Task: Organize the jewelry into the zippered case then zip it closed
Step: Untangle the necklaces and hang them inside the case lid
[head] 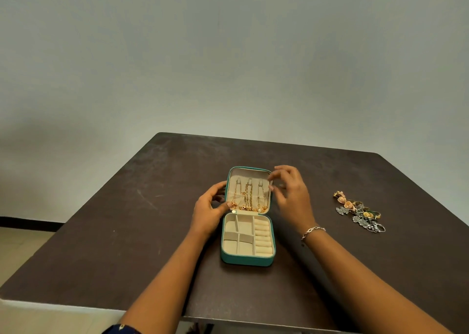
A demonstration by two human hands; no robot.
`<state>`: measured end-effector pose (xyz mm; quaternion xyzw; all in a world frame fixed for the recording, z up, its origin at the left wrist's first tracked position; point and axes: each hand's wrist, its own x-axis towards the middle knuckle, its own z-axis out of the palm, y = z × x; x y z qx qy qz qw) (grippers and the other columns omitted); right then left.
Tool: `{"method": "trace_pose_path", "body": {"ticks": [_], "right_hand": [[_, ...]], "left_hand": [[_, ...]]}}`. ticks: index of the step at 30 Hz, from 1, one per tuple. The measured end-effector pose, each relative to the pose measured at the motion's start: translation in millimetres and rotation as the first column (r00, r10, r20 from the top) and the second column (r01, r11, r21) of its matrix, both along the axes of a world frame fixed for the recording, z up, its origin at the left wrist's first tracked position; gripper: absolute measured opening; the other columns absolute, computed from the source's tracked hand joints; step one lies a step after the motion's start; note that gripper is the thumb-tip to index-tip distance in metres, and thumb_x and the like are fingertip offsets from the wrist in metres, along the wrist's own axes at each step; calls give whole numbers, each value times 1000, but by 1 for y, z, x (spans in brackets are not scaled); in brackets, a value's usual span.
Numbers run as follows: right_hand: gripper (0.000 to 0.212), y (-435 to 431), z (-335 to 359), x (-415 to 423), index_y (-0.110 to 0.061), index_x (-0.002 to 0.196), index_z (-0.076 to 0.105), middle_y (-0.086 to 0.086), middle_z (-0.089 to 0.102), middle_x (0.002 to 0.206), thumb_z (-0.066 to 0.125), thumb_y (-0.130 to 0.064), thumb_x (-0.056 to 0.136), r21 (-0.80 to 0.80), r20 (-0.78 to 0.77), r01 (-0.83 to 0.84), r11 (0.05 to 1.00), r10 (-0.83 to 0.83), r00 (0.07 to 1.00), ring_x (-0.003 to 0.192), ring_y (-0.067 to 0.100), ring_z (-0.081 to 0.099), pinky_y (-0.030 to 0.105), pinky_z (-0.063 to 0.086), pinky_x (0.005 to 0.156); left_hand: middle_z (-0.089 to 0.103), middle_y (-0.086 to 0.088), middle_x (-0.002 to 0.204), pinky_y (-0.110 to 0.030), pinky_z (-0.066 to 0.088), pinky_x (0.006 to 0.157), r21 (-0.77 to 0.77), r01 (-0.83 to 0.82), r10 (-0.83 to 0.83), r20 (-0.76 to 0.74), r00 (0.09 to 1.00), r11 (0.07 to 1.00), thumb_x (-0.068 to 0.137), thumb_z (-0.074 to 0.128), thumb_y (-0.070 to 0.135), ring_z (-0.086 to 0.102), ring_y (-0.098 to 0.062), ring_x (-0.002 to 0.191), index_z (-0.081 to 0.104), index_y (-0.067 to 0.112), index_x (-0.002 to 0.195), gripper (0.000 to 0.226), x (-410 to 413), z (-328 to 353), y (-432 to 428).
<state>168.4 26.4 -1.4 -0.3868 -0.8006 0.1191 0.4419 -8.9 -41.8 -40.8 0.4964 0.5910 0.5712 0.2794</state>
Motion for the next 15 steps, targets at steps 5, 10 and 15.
{"method": "trace_pose_path", "body": {"ticks": [5,10,15], "right_hand": [[20,1,4,5,-14,71,69,17,60,114,84,-13,58,255,463,-90,963,-40,886,108,36,55,44,48,77],[25,5,16,0,-20,69,72,3,60,78,89,-23,51,307,657,-167,937,-81,750,75,23,58,29,40,58],[23,6,21,-4,-18,75,72,3,61,82,86,-24,57,258,739,-217,941,-48,672,78,22,56,27,32,65]], "left_hand": [[57,9,111,-23,42,80,-45,-10,9,-40,999,999,83,61,4,52,-10,100,51,25,127,49,0,0,2],[58,8,112,-25,41,82,-61,-15,11,-64,998,998,84,61,6,52,-9,100,50,23,129,49,1,1,2],[58,7,110,-27,43,83,-73,-17,12,-63,998,997,84,61,7,53,-9,100,50,24,129,49,1,1,2]]}}
